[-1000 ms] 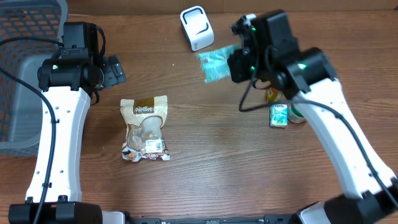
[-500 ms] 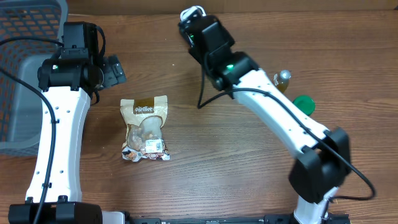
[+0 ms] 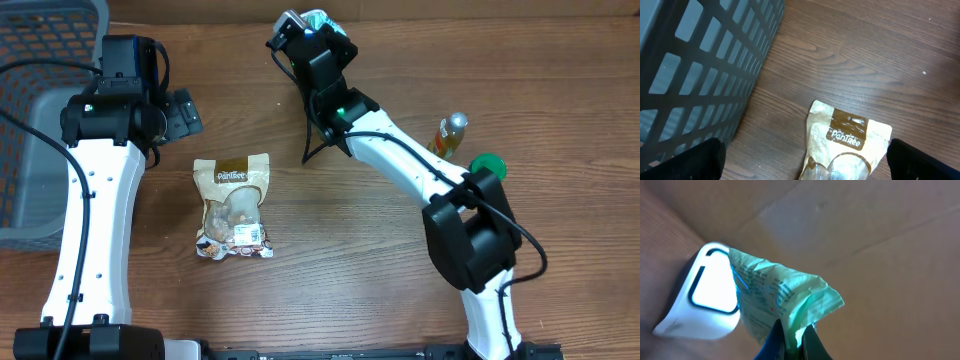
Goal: Scan the item barcode
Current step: 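Lift the light-blue packet and hold it against the white scanner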
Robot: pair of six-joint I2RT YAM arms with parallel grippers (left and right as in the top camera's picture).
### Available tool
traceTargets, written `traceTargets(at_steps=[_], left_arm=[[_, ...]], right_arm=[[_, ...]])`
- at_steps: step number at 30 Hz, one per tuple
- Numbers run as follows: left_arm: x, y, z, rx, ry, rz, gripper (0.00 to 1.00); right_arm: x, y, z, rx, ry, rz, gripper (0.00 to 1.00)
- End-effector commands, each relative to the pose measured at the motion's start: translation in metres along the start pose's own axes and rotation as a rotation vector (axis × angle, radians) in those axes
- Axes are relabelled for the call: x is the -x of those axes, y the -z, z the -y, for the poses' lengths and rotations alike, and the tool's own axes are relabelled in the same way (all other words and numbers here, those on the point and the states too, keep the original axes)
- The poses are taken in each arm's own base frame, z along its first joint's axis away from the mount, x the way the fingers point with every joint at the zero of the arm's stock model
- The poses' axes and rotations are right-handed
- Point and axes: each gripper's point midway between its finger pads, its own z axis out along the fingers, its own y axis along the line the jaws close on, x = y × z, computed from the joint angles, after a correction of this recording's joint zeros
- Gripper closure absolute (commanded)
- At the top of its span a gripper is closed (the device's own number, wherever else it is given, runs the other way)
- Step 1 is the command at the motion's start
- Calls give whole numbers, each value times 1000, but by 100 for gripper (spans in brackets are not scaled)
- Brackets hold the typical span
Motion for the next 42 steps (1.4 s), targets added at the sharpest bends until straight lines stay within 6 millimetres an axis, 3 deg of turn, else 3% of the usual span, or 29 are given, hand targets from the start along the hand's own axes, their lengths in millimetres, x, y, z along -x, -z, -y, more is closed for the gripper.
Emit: traceTargets(at_steps=[1, 7, 13, 20, 28, 34, 42], left_arm=[[2, 2, -1, 5, -26, 11, 1], [2, 2, -1, 5, -26, 11, 1], [2, 2, -1, 5, -26, 11, 1], [2, 2, -1, 5, -26, 11, 0], [2, 2, -1, 5, -26, 11, 0], [2, 2, -1, 5, -26, 11, 0], [2, 2, -1, 5, -26, 11, 0]], right_arm=[[7, -8, 10, -62, 48, 19, 96], [5, -25, 4, -122, 90, 56, 96], [-2, -39, -17, -114, 177, 72, 96], [-31, -60, -33, -79, 207, 30, 96], [-33, -57, -60, 14, 242, 30, 96], [-31, -55, -68, 50, 114, 44, 96], [-37, -54, -88, 143, 74, 39, 96]])
